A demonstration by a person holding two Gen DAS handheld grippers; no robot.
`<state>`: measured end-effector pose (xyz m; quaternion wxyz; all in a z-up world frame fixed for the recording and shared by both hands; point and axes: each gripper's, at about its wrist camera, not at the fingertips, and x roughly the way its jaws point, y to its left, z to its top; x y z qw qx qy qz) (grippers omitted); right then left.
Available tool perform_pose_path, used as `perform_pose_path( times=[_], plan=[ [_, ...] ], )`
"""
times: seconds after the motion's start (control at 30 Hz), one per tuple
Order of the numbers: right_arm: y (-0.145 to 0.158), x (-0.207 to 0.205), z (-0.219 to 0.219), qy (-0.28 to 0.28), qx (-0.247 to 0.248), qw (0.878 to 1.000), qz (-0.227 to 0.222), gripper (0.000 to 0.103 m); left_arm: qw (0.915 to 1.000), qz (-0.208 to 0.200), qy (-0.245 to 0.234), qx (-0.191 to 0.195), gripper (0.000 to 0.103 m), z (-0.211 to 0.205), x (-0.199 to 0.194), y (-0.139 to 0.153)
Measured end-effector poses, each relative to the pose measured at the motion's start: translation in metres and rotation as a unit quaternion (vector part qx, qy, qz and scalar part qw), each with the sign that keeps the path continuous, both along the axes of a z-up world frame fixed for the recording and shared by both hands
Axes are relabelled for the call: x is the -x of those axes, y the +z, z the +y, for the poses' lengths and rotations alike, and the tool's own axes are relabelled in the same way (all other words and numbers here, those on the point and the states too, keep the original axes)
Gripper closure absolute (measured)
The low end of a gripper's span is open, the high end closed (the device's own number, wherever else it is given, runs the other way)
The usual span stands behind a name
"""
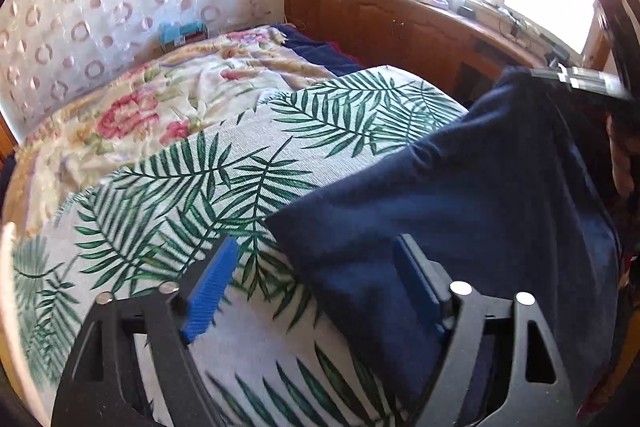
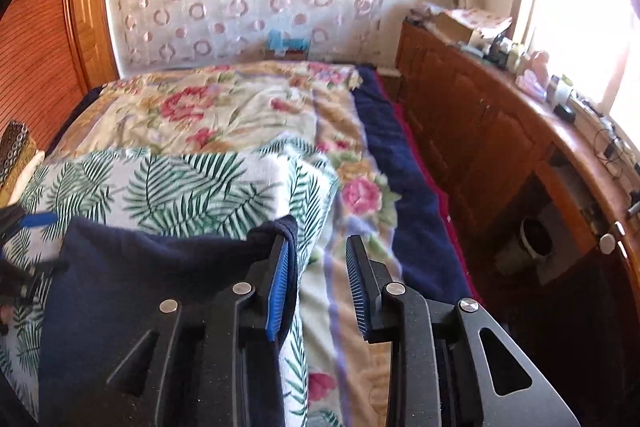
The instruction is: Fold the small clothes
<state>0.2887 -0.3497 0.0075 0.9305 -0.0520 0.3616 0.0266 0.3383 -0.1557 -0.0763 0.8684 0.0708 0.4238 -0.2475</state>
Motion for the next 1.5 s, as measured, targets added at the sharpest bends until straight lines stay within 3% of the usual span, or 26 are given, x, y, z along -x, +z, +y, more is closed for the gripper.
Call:
perform_pose_path(
  times=[0.13, 0.2, 0.3, 0.33, 0.47, 0.6, 0.7, 0.77, 0.87, 1.0, 1.07, 1.1, 1.17, 1.23, 1.33, 1.5],
  plan=[
    [-0.013, -0.004, -0.009, 0.021, -0.011, 0.998, 0.051, 0.073, 0.9992, 0.028, -0.003, 0.028, 0.051, 0.001, -0.012, -0.008],
    [-0.012, 0.003, -0.009, 0.043, -0.021, 0.998, 0.042, 0.073, 0.9994, 0.024, -0.003, 0.025, 0.060, 0.000, -0.013, -0.010],
    [0.001, 0.011, -0.007, 0.069, -0.040, 0.997, 0.012, 0.073, 0.9993, 0.013, -0.013, 0.031, 0.087, 0.001, -0.010, -0.007],
    [0.004, 0.012, -0.005, 0.069, -0.042, 0.997, 0.004, 0.072, 0.9992, 0.012, -0.016, 0.034, 0.091, 0.001, -0.009, -0.005],
    [0.004, -0.005, 0.009, 0.071, -0.034, 0.997, -0.003, 0.072, 0.9992, -0.023, -0.019, 0.028, 0.093, 0.005, 0.006, 0.010],
    [-0.017, -0.022, 0.015, 0.075, -0.026, 0.996, 0.032, 0.072, 0.9992, -0.026, -0.014, 0.026, 0.093, 0.012, 0.009, 0.011],
    [-0.019, -0.040, -0.003, -0.011, 0.023, 0.999, 0.037, 0.085, 0.9996, -0.022, -0.009, 0.014, 0.093, 0.011, 0.006, 0.003],
    [-0.013, -0.039, -0.032, -0.066, 0.015, 0.997, 0.026, 0.091, 0.9997, -0.020, -0.008, 0.014, 0.093, 0.012, 0.005, -0.001],
    [-0.007, -0.021, -0.056, -0.070, -0.008, 0.997, 0.018, 0.091, 0.9996, -0.016, -0.005, 0.022, 0.093, 0.012, 0.005, 0.000],
    [0.004, 0.015, -0.052, -0.031, -0.025, 0.999, -0.003, 0.091, 0.9994, -0.026, -0.002, 0.024, 0.087, 0.012, 0.010, 0.010],
    [0.005, 0.039, -0.048, -0.013, -0.033, 0.999, -0.011, 0.091, 0.9989, -0.039, -0.003, 0.024, 0.074, 0.014, 0.018, 0.016],
    [0.004, 0.051, -0.046, -0.003, -0.037, 0.999, -0.014, 0.090, 0.9984, -0.047, -0.009, 0.029, 0.060, 0.016, 0.025, 0.022],
    [0.000, 0.079, -0.044, 0.013, -0.043, 0.999, -0.015, 0.085, 0.9977, -0.053, -0.018, 0.037, 0.051, 0.018, 0.035, 0.028],
    [-0.004, 0.106, -0.048, 0.027, -0.048, 0.998, -0.012, 0.080, 0.9973, -0.056, -0.026, 0.040, 0.025, 0.018, 0.049, 0.034],
    [-0.011, 0.142, -0.058, 0.032, -0.055, 0.998, -0.001, 0.054, 0.9963, -0.056, -0.037, 0.054, 0.024, 0.019, 0.072, 0.039],
    [-0.029, 0.188, -0.068, 0.035, -0.064, 0.997, 0.025, 0.053, 0.9961, -0.055, -0.040, 0.057, 0.024, 0.015, 0.110, 0.040]
  ],
)
